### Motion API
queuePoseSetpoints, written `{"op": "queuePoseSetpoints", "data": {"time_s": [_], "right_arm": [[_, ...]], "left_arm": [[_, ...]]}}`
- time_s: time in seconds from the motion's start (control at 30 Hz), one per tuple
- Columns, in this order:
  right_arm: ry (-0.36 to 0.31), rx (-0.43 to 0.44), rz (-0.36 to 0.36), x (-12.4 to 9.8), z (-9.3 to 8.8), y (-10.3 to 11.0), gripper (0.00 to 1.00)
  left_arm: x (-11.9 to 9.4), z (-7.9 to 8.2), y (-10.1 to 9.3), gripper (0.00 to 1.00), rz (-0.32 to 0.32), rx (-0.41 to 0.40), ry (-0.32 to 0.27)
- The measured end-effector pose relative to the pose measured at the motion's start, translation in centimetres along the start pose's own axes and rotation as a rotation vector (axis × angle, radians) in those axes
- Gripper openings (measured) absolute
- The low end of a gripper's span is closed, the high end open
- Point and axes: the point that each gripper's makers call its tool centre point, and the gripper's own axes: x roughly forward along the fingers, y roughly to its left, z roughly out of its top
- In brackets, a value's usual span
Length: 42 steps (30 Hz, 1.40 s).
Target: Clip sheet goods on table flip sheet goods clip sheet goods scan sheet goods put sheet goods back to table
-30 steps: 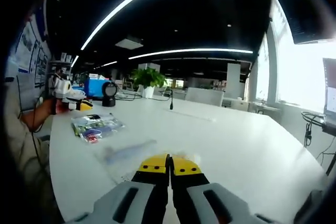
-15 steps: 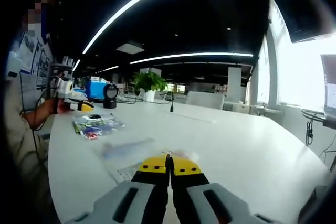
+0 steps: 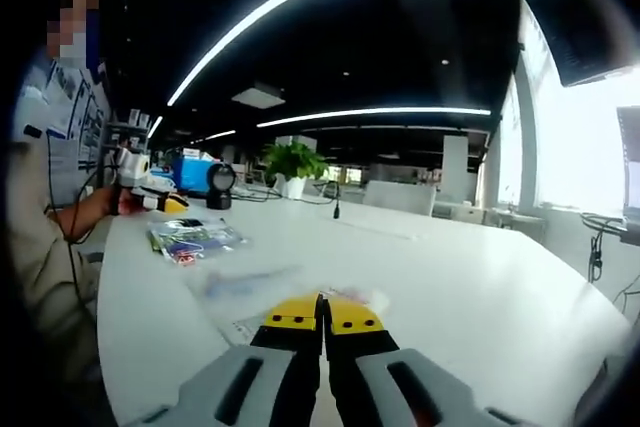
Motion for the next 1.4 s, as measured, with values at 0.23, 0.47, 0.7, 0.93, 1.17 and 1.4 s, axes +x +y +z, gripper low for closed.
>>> {"op": "queuePoseSetpoints", "data": {"time_s": [0.23, 0.47, 0.7, 0.93, 1.17, 1.4], "right_arm": [[0.001, -0.009, -0.015, 0.02, -0.04, -0.24, 0.0], [0.001, -0.017, -0.021, 0.07, -0.04, -0.28, 0.0], [-0.005, -0.018, -0.022, 0.05, 0.05, -0.28, 0.0], [-0.004, -0.018, -0.023, 0.07, 0.05, -0.3, 0.0], [-0.002, -0.021, -0.025, 0.08, 0.03, -0.32, 0.0], [-0.002, -0.021, -0.025, 0.09, 0.02, -0.29, 0.0]], "left_arm": [[-0.11, 0.0, 0.18, 0.1, 0.004, -0.008, -0.001], [-0.13, 0.04, 0.13, 0.1, 0.002, -0.015, -0.004], [-0.21, 0.05, 0.06, 0.1, 0.003, -0.009, -0.004], [-0.26, 0.06, -0.11, 0.1, 0.001, -0.005, -0.003], [-0.31, 0.05, -0.22, 0.1, -0.001, -0.004, -0.002], [-0.33, 0.04, -0.24, 0.1, -0.002, 0.002, -0.001]]}}
